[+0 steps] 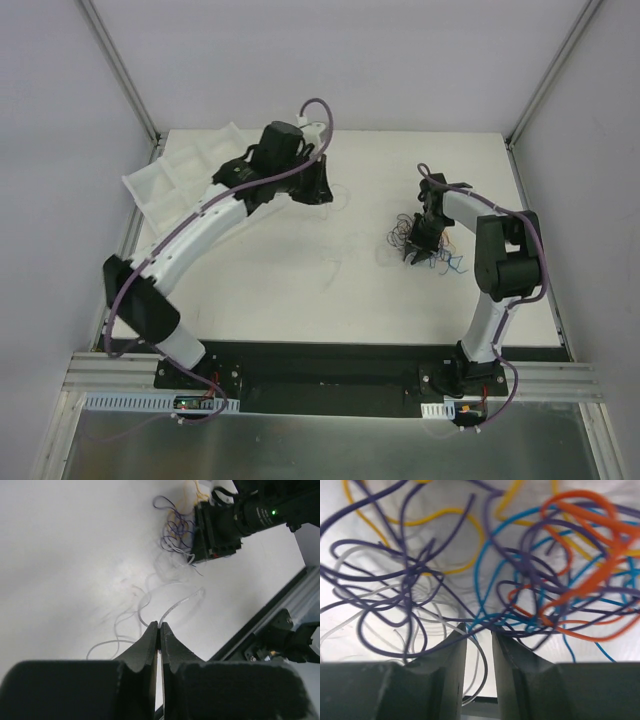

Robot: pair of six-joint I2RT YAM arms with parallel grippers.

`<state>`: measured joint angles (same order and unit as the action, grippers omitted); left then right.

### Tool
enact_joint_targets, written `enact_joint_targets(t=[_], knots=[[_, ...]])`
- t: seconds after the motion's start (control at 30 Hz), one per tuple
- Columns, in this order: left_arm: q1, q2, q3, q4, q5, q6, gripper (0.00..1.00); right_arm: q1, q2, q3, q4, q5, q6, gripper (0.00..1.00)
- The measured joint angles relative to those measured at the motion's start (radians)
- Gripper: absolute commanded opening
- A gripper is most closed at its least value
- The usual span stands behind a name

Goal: Untangle the cables

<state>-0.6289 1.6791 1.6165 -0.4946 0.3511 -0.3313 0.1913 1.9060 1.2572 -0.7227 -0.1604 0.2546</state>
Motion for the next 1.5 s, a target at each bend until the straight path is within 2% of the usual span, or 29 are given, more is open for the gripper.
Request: enact_joint_targets(t=[0.17,0.37,0.5,0.7,0.83,0.93,1.0,1.1,1.23,1.27,1.3,1.5], knots=[[0.002,-0.287,-0.043,-0.051,-0.261,0.044,0.00,-0.026,-0.014,-0.005,-0.026,0.092,-0.012,0.33],[0.029,-0.383,-0.076,-0.073,-0.298,0.057,0.00,-0.026,-0.067,-0.013,-0.027,0.092,-0.068,0.40],[0.034,-0.311,-0.148,-0.087,-0.232,0.032,0.00,-0.006,-0.180,-0.013,-0.034,0.064,-0.110,0.46],[0.034,-0.132,-0.247,-0.101,-0.116,-0.003,0.00,0.052,-0.349,-0.026,-0.051,0.021,-0.142,0.47],[0.034,-0.015,-0.285,-0.113,-0.067,0.000,0.04,0.066,-0.421,-0.069,-0.056,-0.013,-0.140,0.47],[0.034,0.057,-0.286,-0.120,-0.042,0.010,0.16,0.066,-0.454,-0.102,-0.071,-0.027,-0.135,0.47],[0.034,0.098,-0.286,-0.122,-0.035,0.018,0.32,0.066,-0.464,-0.115,-0.076,-0.031,-0.132,0.47],[0.034,0.118,-0.286,-0.128,-0.040,0.037,0.51,0.066,-0.469,-0.124,-0.079,-0.034,-0.132,0.47],[0.034,0.095,-0.290,-0.132,-0.048,0.042,0.66,0.066,-0.469,-0.124,-0.078,-0.038,-0.129,0.47],[0.034,0.082,-0.295,-0.131,-0.050,0.042,0.80,0.066,-0.469,-0.124,-0.078,-0.039,-0.128,0.47],[0.034,0.061,-0.305,-0.130,-0.058,0.042,0.99,0.066,-0.469,-0.124,-0.078,-0.040,-0.126,0.47],[0.034,-0.044,-0.358,-0.133,-0.074,0.040,0.99,0.066,-0.468,-0.124,-0.078,-0.055,-0.116,0.47]])
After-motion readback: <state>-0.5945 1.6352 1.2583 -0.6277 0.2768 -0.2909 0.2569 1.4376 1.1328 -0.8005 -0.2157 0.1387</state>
